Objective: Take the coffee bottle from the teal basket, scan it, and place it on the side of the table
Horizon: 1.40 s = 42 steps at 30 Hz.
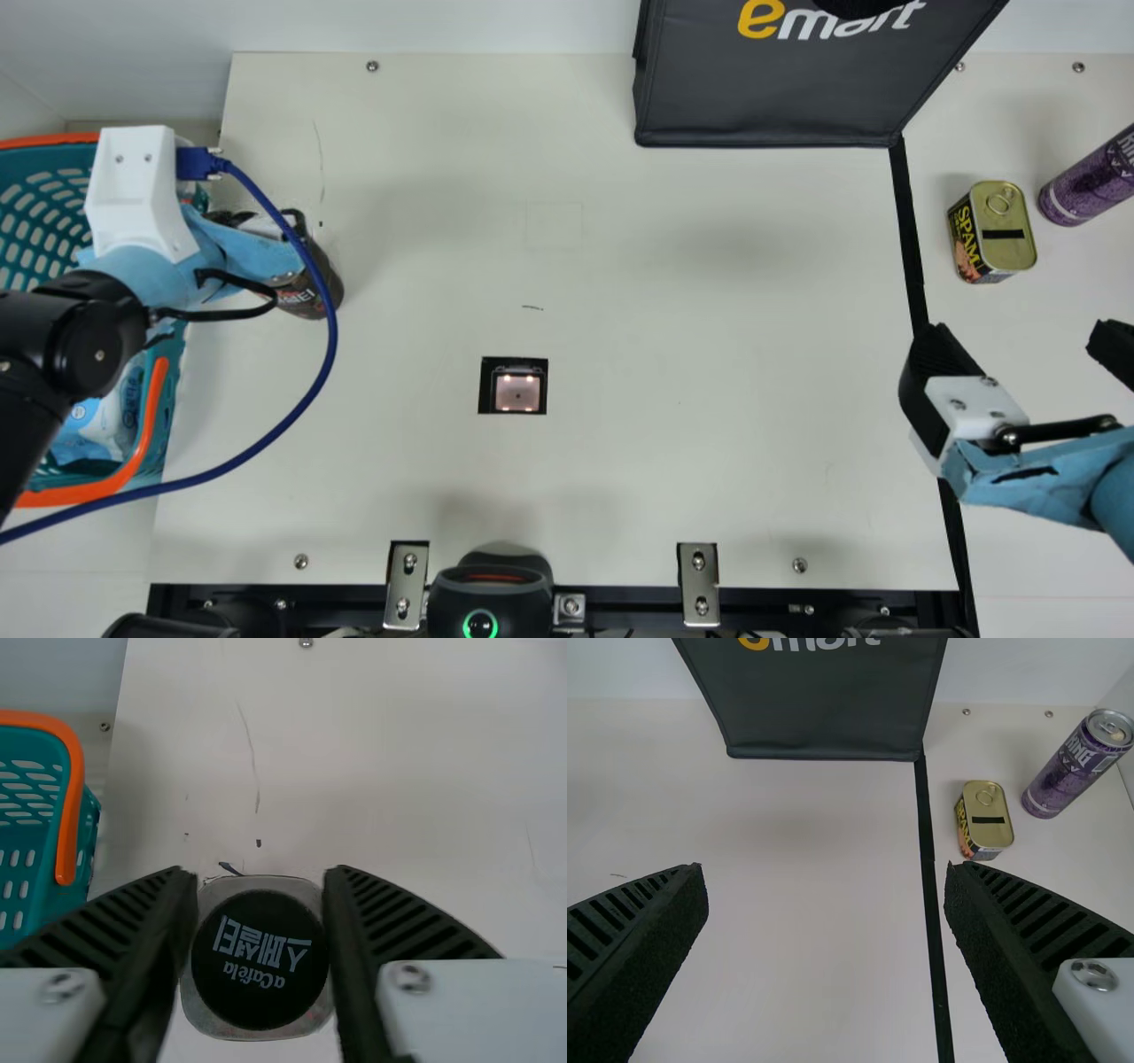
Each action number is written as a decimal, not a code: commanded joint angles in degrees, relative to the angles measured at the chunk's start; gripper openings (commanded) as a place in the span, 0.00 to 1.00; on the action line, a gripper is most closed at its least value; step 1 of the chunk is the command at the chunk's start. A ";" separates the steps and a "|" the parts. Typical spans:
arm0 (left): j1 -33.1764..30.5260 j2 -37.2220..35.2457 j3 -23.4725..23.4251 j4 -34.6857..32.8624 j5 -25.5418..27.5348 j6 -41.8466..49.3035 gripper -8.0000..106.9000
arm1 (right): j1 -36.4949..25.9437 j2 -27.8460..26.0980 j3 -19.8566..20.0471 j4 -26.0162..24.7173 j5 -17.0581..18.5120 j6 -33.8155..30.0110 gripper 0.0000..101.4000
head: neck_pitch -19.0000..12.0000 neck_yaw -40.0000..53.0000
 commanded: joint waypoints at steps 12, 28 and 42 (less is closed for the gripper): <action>-3.21 -2.93 -3.55 4.12 5.54 -8.33 0.00 | 0.00 0.00 0.00 0.00 0.00 0.00 0.94 | -1.66 0.00; -17.52 -9.55 -7.06 12.78 17.19 -25.63 0.00 | 0.00 0.00 0.00 0.00 0.00 0.00 0.94 | -1.66 0.00; -34.47 -11.36 -7.06 19.81 23.20 -40.48 0.00 | 0.00 0.00 0.00 0.00 0.00 0.00 0.94 | -1.66 0.00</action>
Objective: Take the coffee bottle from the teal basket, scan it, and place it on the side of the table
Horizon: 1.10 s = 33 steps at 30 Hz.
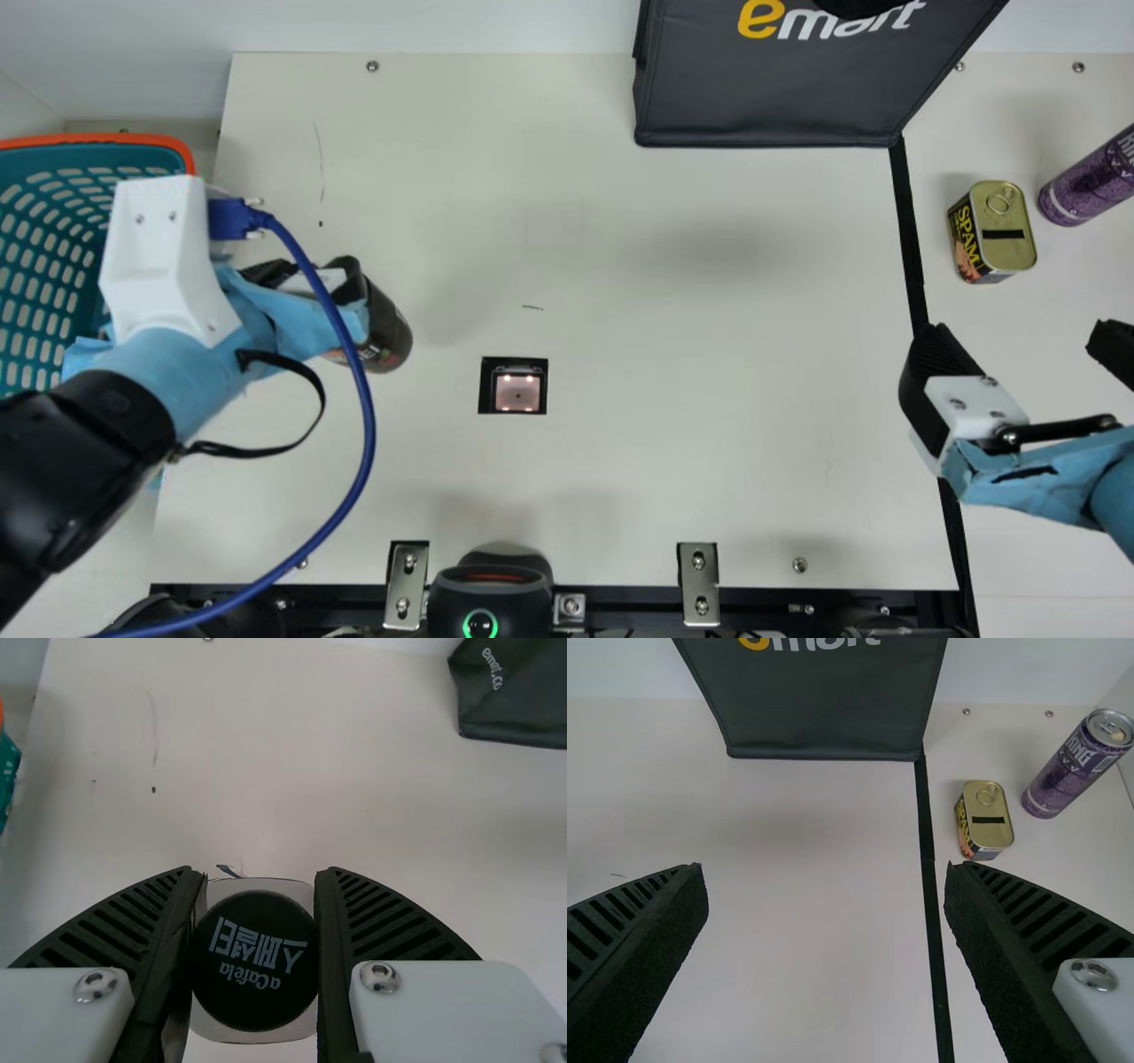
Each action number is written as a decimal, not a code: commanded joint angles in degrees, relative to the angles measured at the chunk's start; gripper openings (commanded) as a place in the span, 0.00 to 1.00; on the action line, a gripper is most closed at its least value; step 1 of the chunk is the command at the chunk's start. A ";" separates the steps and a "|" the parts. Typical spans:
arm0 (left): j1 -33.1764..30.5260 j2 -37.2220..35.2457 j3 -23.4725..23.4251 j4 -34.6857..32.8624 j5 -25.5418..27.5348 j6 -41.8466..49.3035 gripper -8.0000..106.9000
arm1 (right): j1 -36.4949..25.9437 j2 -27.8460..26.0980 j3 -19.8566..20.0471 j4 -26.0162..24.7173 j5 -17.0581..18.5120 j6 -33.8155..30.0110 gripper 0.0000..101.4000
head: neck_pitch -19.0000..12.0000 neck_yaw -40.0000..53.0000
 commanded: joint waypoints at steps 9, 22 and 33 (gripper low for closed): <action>-14.00 1.27 -0.89 4.53 3.47 -10.22 0.00 | 0.00 0.00 0.00 0.00 0.00 0.00 0.94 | -1.66 0.00; -28.24 4.27 -2.18 8.74 7.71 -21.23 0.00 | 0.00 0.00 0.00 0.00 0.00 0.00 0.94 | -1.66 0.00; -36.16 7.19 -2.85 10.59 11.24 -30.35 0.00 | 0.00 0.00 0.00 0.00 0.04 0.00 0.94 | -1.66 0.00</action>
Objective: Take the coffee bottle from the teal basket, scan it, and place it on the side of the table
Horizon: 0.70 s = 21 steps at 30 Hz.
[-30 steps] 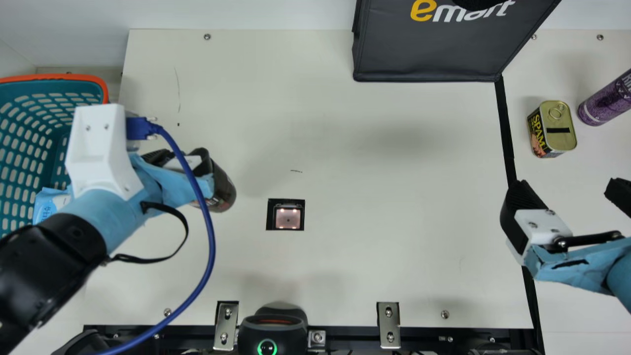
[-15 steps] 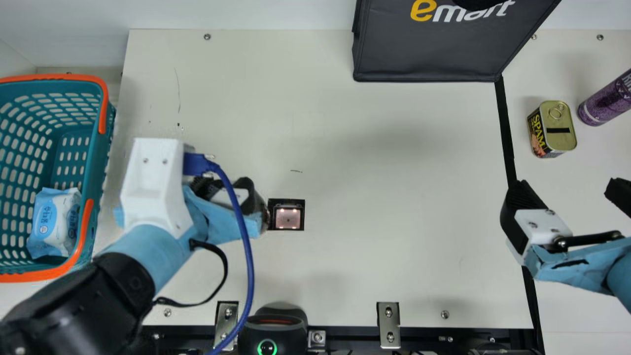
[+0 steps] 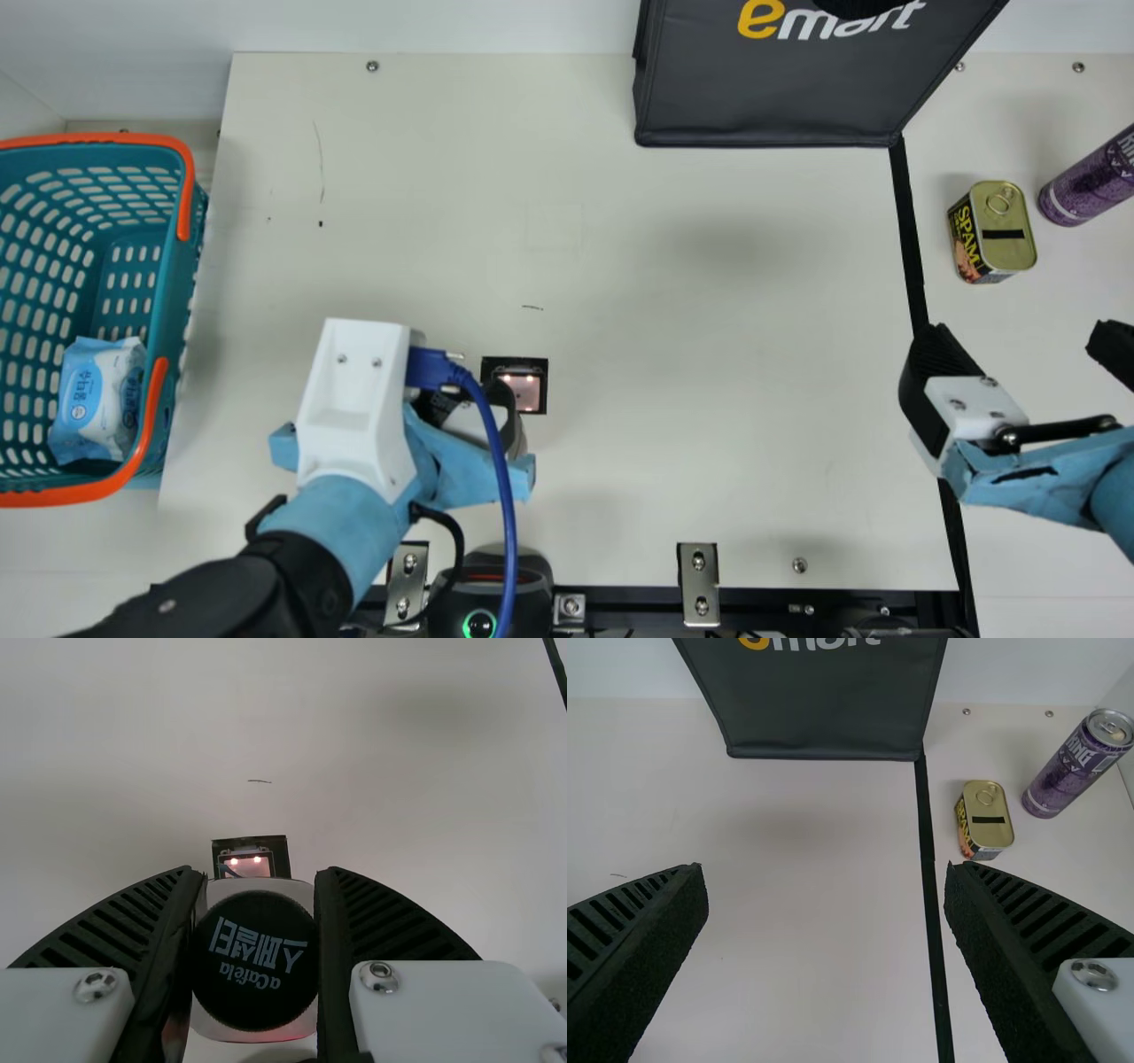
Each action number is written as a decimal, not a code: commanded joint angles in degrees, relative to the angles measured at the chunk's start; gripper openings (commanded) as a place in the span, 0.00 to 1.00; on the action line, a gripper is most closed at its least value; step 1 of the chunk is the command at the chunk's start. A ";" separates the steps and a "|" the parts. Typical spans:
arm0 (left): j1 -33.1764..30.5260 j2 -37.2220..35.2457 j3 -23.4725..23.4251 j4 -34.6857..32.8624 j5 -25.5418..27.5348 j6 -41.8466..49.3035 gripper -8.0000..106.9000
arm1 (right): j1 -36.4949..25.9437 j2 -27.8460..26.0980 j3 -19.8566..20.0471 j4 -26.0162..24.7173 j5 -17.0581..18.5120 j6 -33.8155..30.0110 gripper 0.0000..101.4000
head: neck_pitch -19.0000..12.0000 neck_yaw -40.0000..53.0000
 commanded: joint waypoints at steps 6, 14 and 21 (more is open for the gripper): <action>-3.25 1.23 -0.55 0.70 2.28 -6.88 0.00 | 0.00 0.00 0.00 0.00 0.00 0.00 0.94 | -1.66 0.09; -4.61 1.56 -1.03 0.73 3.74 -10.68 0.00 | 0.00 0.00 0.00 0.00 0.00 0.00 0.94 | -1.66 0.09; -4.55 0.98 -0.74 0.85 4.29 -10.35 0.00 | 0.00 0.00 0.00 0.00 0.00 0.00 0.94 | -1.66 0.09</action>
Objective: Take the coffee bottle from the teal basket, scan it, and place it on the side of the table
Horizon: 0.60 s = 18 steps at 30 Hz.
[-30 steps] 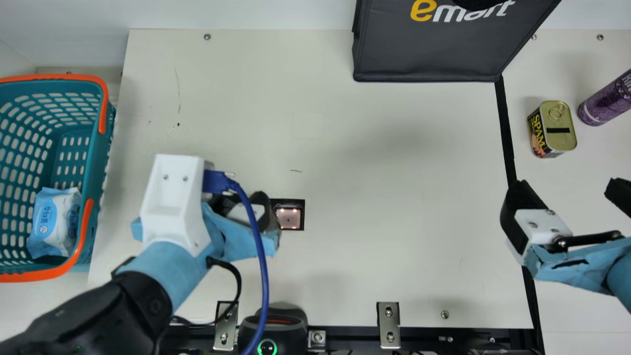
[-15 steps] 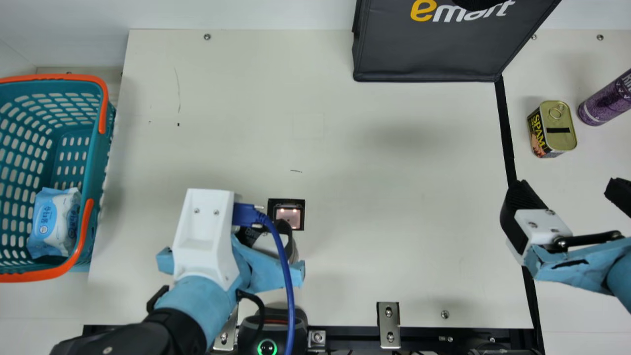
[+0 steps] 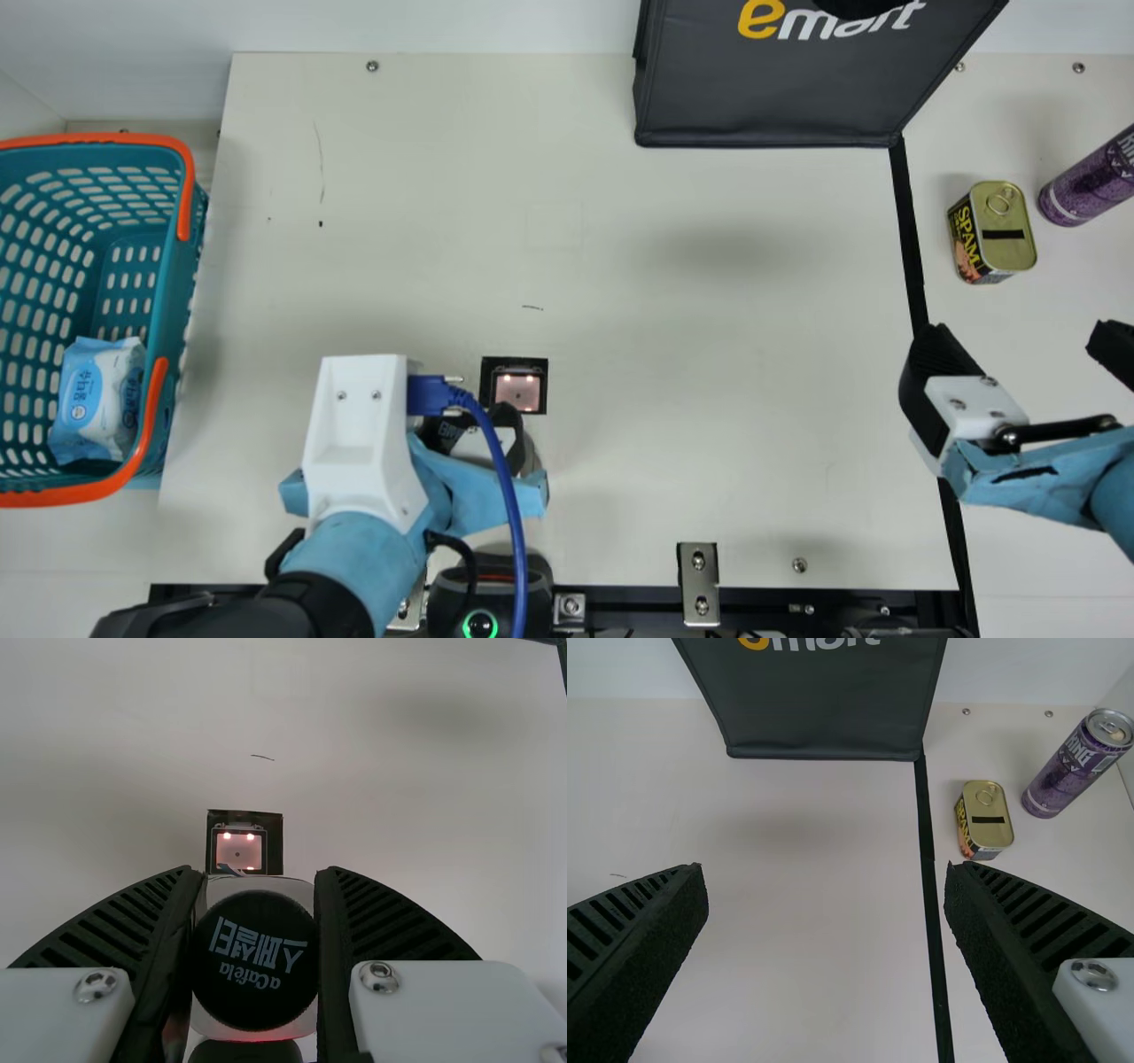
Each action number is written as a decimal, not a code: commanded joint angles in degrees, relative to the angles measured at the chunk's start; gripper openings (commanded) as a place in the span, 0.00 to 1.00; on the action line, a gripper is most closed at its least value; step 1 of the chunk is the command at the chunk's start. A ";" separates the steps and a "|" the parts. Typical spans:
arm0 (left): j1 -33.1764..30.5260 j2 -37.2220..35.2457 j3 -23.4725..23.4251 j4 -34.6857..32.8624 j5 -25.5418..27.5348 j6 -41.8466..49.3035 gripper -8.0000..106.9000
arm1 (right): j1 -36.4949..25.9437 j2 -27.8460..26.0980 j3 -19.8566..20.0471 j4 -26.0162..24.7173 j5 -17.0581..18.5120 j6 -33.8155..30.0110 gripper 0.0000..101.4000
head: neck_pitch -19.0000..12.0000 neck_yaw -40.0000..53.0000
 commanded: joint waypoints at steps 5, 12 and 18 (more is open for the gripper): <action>-0.02 -0.44 0.54 0.42 0.03 2.49 0.00 | 0.00 0.00 0.00 0.00 -0.05 0.00 0.94 | -1.66 0.00; -0.47 -0.63 0.87 0.86 -0.15 5.53 0.00 | 0.00 0.00 0.00 0.00 -0.05 0.00 0.94 | -1.66 0.00; 0.18 -0.93 0.82 -0.07 -1.06 7.22 0.00 | 0.00 0.00 0.00 0.00 -0.05 0.00 0.94 | -1.66 0.00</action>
